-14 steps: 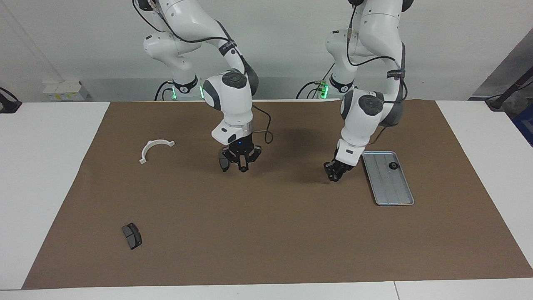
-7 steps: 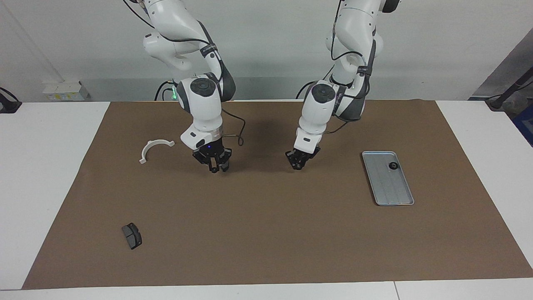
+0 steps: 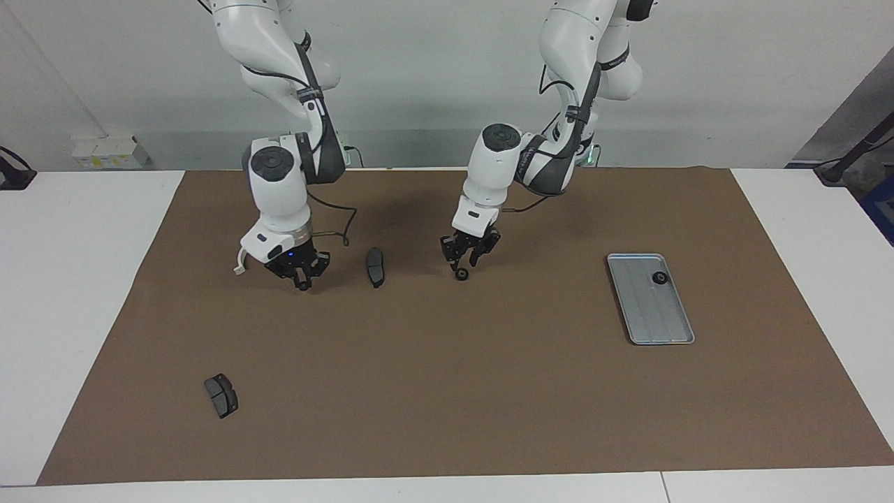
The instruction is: Place bearing gear from tray to pile
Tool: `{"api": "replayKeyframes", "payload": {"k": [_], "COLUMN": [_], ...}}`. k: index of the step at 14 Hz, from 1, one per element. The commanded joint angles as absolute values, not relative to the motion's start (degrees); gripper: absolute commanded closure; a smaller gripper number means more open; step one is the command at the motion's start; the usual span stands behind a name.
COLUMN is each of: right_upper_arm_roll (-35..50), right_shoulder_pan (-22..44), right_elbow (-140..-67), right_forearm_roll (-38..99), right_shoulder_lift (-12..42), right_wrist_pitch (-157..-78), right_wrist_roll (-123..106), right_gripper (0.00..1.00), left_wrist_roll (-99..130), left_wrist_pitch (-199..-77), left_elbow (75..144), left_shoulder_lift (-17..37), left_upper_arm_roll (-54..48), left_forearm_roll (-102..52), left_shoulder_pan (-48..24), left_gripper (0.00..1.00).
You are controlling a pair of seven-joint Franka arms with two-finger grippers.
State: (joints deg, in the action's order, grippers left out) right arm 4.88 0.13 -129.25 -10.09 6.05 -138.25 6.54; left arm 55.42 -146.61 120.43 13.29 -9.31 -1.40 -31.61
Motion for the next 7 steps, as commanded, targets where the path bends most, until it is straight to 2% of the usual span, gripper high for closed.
{"api": "replayKeyframes", "payload": {"k": [1, 4, 7], "right_upper_arm_roll": [5.71, 5.71, 5.63], "right_shoulder_pan": [-5.52, -9.65, -10.99], "right_elbow": [-130.96, -130.87, -130.69], "right_forearm_roll": [-9.84, -9.84, -9.06], "right_shoulder_lift": [4.57, 5.53, 6.85], "right_wrist_pitch": [-138.78, -139.30, -141.32], "right_wrist_roll": [-0.42, -4.21, -5.10], "right_gripper": [0.97, 0.93, 0.78], "left_wrist_roll": [55.90, 55.20, 54.76], "left_wrist_pitch": [-147.83, -147.22, -146.60], "left_elbow": [121.20, 119.72, 118.30], "left_shoulder_lift": [12.57, 13.35, 13.10], "left_upper_arm_roll": [-8.35, -8.09, -8.09], "left_forearm_roll": [-1.23, -1.23, -1.23], "left_shoulder_pan": [-32.61, -30.34, -23.49], "left_gripper": [0.00, 0.00, 0.00]}}
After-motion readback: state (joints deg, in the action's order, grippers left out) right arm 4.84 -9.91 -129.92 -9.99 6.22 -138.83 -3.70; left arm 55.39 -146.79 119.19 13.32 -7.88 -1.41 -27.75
